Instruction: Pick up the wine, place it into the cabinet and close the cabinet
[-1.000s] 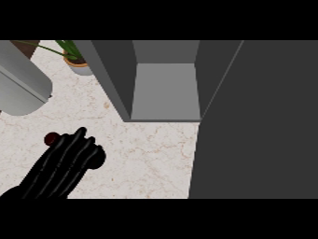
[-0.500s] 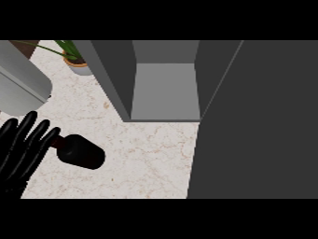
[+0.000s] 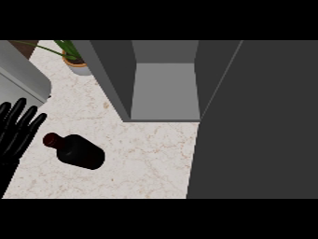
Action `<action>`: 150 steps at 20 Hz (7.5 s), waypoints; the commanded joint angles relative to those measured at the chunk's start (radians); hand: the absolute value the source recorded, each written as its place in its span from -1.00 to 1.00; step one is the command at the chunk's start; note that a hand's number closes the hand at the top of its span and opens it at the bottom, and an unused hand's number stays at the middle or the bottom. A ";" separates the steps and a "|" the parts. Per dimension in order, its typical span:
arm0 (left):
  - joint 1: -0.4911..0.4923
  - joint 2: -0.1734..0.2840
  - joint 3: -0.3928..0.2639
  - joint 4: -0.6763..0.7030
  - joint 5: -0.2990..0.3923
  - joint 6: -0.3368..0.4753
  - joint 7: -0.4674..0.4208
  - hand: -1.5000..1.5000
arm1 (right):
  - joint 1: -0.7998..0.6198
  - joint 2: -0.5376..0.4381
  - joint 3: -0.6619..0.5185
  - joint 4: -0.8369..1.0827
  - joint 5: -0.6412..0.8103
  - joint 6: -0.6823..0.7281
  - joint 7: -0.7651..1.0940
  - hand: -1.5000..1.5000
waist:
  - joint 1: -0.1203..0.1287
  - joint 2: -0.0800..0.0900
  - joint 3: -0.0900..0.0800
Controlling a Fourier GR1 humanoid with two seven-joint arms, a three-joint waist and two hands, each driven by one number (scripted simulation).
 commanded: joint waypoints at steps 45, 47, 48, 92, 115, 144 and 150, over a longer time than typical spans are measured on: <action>-0.441 0.013 0.087 1.649 -0.446 -0.359 -0.973 -1.00 | 0.006 0.050 0.046 -0.042 0.041 0.026 0.007 -1.00 | -0.014 0.005 -0.002; -0.445 -0.017 0.065 1.616 -0.445 -0.359 -0.946 -1.00 | -0.023 0.048 0.034 -0.010 0.040 0.018 0.026 -1.00 | -0.007 0.003 -0.001; -0.469 0.028 0.088 1.663 -0.431 -0.395 -0.959 -1.00 | 0.038 0.009 -0.032 -0.110 -0.060 0.057 0.043 -1.00 | -0.018 0.004 -0.001; -0.471 -0.108 0.245 1.576 -0.119 -0.190 -0.929 1.00 | -0.015 0.024 -0.096 0.002 -0.064 0.079 0.040 -1.00 | 0.003 -0.001 0.001; -0.227 -0.210 -0.388 0.835 0.100 0.334 -0.618 1.00 | 0.034 0.010 -0.114 -0.056 -0.109 0.116 0.044 -1.00 | -0.003 0.000 0.001; -0.692 -0.211 -0.585 1.415 0.525 0.471 -0.948 1.00 | 0.074 0.031 -0.107 0.020 -0.099 0.148 -0.035 -1.00 | -0.016 0.003 0.000; -0.768 -0.211 -0.580 1.427 0.580 0.536 -0.882 1.00 | 0.020 0.050 -0.081 0.025 -0.065 0.104 -0.001 -1.00 | -0.012 0.002 0.000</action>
